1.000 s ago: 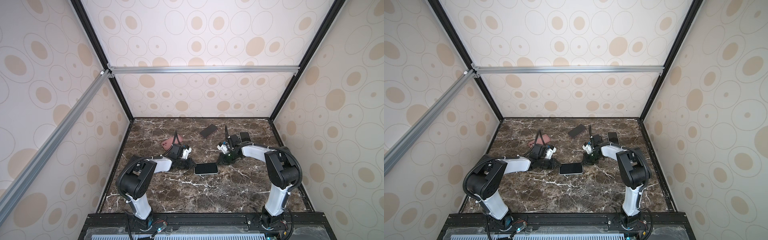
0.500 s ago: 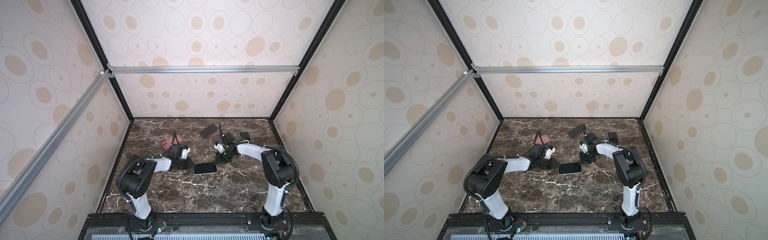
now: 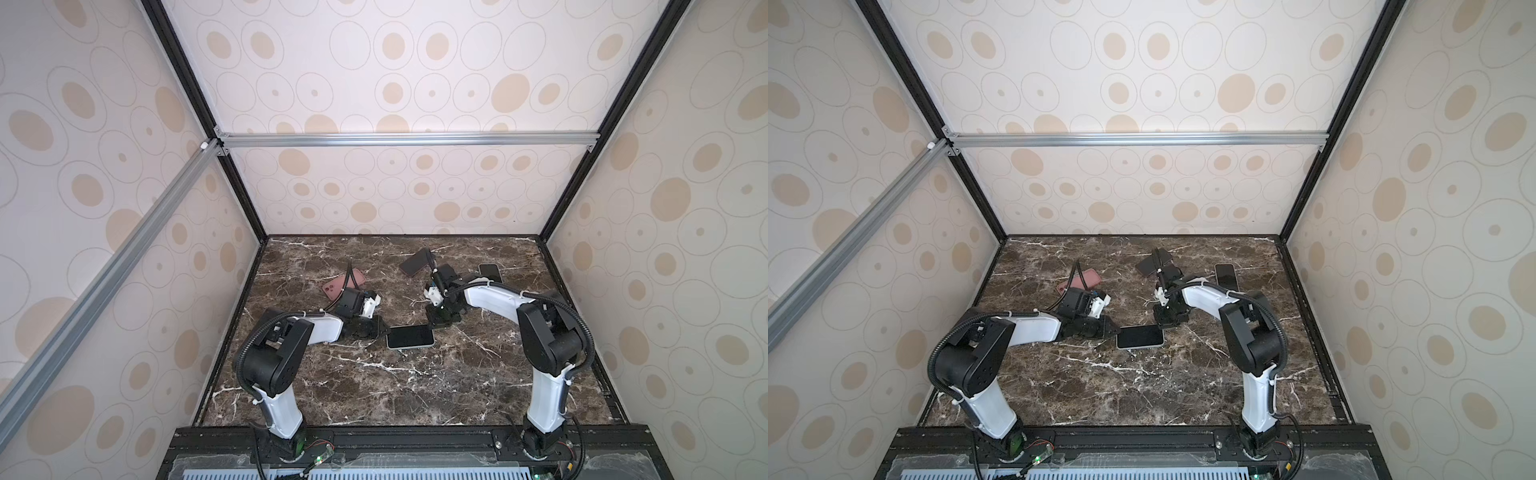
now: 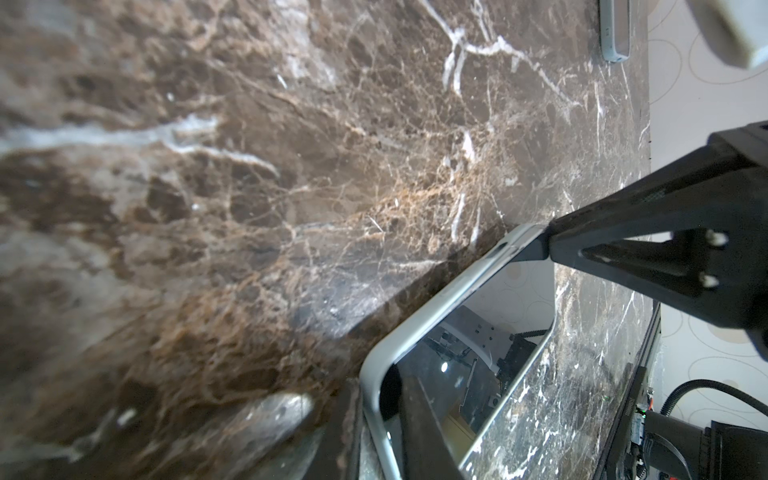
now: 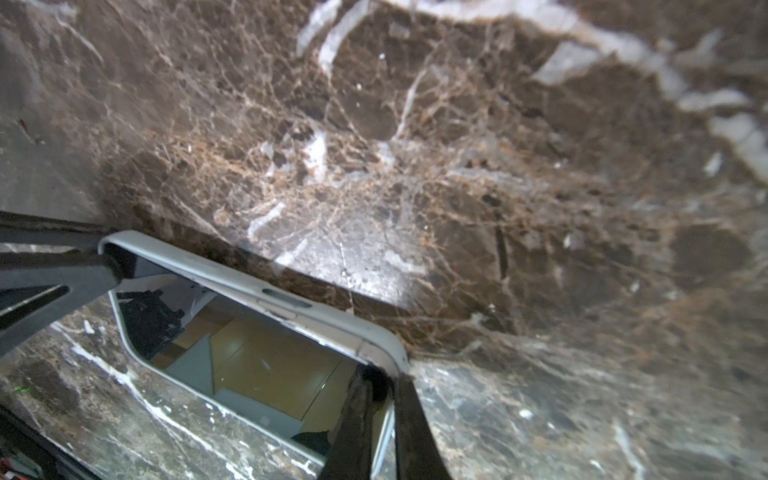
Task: Put the phone into the phone case
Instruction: 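Open the left gripper and lift it off while the right gripper holds the case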
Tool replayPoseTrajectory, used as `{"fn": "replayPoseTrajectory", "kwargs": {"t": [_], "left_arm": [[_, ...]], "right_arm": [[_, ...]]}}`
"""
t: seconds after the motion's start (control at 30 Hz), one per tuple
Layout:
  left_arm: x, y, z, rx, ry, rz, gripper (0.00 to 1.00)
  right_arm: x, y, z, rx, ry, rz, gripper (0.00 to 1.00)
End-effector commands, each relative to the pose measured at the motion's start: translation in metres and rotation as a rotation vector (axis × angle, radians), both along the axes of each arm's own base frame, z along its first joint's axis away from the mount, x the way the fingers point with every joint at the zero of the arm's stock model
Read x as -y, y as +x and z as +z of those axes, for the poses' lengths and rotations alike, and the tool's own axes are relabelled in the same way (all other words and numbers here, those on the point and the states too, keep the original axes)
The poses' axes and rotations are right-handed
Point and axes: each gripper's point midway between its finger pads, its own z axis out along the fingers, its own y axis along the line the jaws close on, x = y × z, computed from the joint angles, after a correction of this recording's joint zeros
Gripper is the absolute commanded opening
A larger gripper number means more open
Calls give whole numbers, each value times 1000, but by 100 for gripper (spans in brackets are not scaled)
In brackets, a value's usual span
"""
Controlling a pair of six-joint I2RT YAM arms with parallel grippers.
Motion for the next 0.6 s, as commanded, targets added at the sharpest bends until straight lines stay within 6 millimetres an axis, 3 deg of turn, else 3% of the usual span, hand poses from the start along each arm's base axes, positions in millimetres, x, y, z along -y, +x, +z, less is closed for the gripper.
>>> {"fn": "replayPoseTrajectory", "kwargs": {"t": [0.0, 0.33, 0.57], "left_arm": [[6, -2, 0, 0, -23, -20, 18], [5, -3, -1, -3, -24, -15, 18], [5, -3, -1, -2, -20, -15, 18]], "right_arm": [[5, -47, -83, -148, -170, 57, 12], [4, -54, -97, -177, -198, 58, 12], [-9, -59, -107, -216, -131, 73, 12]]}}
